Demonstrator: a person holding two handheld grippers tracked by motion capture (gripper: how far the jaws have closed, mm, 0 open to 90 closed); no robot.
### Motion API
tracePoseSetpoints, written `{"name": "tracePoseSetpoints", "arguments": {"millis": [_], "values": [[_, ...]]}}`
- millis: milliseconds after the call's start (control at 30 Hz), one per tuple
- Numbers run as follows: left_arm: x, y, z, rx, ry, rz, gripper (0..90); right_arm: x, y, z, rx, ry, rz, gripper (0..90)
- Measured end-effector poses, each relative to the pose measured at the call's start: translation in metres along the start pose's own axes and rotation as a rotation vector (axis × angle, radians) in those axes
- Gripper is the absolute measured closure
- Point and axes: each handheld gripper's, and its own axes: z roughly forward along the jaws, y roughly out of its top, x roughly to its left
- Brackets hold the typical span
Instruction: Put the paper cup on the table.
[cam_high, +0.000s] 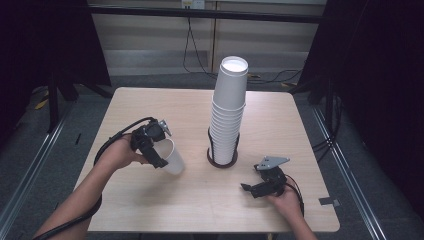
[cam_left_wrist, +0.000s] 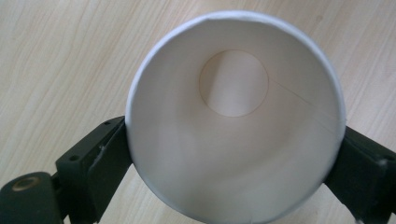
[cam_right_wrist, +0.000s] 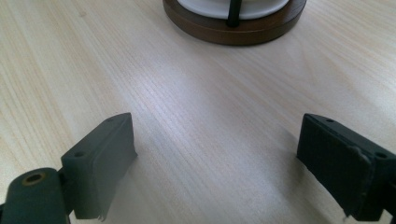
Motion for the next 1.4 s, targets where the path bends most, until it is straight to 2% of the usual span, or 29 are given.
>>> {"name": "tracePoseSetpoints", "arguments": {"millis": [67, 167, 333, 533, 767, 967, 1033, 1233, 1400], "values": [[-0.0002, -0.0002, 0.0019, -0.008, 0.004, -0.01, 8.7, 0.0, 0.0, 0.0, 0.0, 0.0, 0.0, 10.8], [0.0011, -0.0001, 0.0027, 0.012, 0.011, -0.006, 8.4, 0.0, 0.0, 0.0, 0.0, 0.0, 0.0, 10.8], [0.0022, -0.0003, 0.0048, 0.018, 0.014, -0.011, 7.3, 0.0, 0.0, 0.0, 0.0, 0.0, 0.0, 10.8], [0.0041, -0.0025, 0.0063, 0.004, 0.013, -0.033, 6.4, 0.0001, 0.0, -0.0001, 0.0, -0.001, 0.001, 10.8], [0.0047, -0.0026, 0.007, -0.013, 0.014, -0.027, 5.9, 0.0001, 0.0, -0.0001, 0.0, -0.001, 0.001, 10.8], [0.005, -0.0026, 0.0081, -0.031, 0.009, -0.047, 5.7, 0.0001, 0.0, -0.0001, 0.0, -0.001, 0.001, 10.8], [0.0061, -0.0025, 0.0082, -0.03, 0.005, -0.037, 5.5, 0.0001, 0.0, -0.0001, 0.0, -0.001, 0.001, 10.9], [0.007, -0.003, 0.0093, -0.048, 0.004, -0.058, 5.4, 0.0001, 0.0, -0.0001, 0.0, -0.001, 0.0, 10.8], [0.0082, -0.0019, 0.0095, -0.047, 0.0, -0.057, 5.0, 0.0002, -0.0001, -0.0001, 0.0, -0.002, 0.001, 10.9]]}}
